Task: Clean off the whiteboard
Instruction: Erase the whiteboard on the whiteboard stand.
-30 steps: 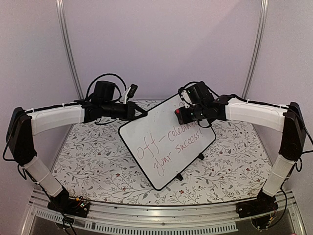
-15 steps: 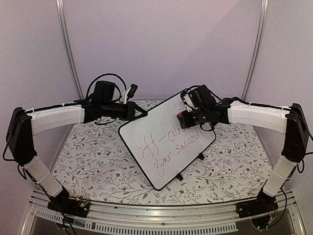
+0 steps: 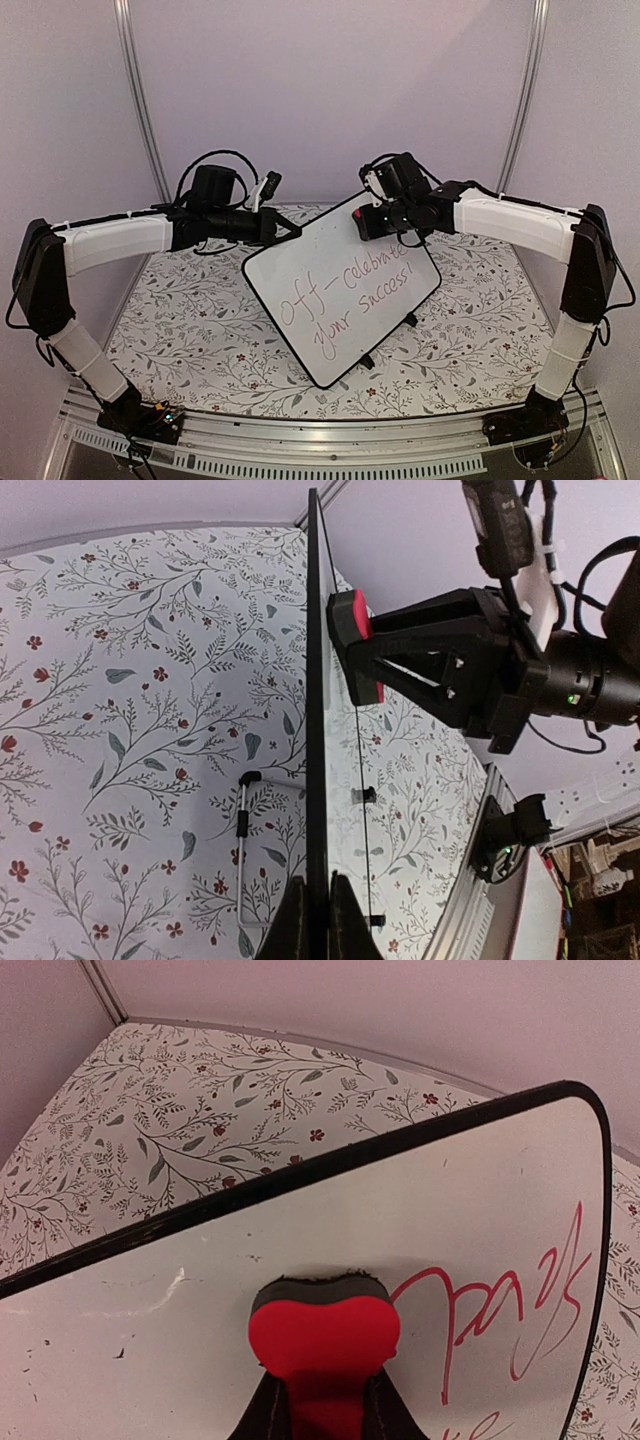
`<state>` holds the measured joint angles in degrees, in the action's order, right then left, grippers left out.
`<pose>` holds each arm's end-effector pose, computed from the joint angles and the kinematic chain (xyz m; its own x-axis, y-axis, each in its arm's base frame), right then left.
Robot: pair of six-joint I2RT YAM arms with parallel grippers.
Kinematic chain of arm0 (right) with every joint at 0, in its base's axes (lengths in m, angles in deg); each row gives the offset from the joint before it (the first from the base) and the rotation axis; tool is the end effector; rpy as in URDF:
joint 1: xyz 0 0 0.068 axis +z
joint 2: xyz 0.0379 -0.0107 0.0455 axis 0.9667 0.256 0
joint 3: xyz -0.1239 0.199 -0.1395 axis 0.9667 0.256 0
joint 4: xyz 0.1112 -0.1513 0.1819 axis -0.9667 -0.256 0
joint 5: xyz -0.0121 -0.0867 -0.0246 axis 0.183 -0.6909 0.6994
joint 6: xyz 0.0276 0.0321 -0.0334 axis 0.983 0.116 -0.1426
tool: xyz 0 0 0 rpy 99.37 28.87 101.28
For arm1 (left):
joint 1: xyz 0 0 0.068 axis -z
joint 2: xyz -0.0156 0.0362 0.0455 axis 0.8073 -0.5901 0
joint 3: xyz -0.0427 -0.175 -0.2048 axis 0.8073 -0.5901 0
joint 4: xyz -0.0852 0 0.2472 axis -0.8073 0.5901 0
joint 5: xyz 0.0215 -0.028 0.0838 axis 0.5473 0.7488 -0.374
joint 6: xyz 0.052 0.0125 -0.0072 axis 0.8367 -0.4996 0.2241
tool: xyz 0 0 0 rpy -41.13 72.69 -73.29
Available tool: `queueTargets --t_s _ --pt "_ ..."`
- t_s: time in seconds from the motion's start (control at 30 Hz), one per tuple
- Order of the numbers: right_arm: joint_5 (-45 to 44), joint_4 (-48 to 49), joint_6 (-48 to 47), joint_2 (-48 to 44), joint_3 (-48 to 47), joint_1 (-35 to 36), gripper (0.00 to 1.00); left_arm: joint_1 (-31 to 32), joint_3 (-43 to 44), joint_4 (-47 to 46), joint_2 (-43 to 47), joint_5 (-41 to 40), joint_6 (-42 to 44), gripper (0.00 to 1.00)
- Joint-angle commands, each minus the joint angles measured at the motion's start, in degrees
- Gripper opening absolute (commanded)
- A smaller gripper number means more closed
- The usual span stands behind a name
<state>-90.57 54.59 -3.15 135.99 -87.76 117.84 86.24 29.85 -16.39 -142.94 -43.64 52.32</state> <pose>0.3144 0.2796 0.2915 -0.5727 -0.2376 -0.7846 -0.4290 0.9024 0.0398 0.3004 -0.2133 0.2767 -0.7433 0.0224 -0.6685 0.5768 0.5276 -0.6237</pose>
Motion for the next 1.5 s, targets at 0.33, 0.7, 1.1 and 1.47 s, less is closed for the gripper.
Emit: queueTargets --t_s 0.33,0.7,1.1,1.47 --pt "-0.6 0.1 -1.4 2.5 -2.1 -1.5 0.11 1.3 0.1 -1.0 0.9 1.9 4.0 0.0" --pt "-0.5 0.8 -0.2 -2.2 6.8 -1.6 0.11 1.3 0.1 -1.0 0.6 2.2 3.9 0.0" --pt "-0.2 1.7 0.8 -5.4 12.6 -1.5 0.11 1.4 0.1 -1.0 0.4 2.2 3.8 0.0" --pt "-0.3 2.3 1.2 -5.6 12.3 -1.7 0.11 1.5 0.1 -1.0 0.6 2.1 3.8 0.0"
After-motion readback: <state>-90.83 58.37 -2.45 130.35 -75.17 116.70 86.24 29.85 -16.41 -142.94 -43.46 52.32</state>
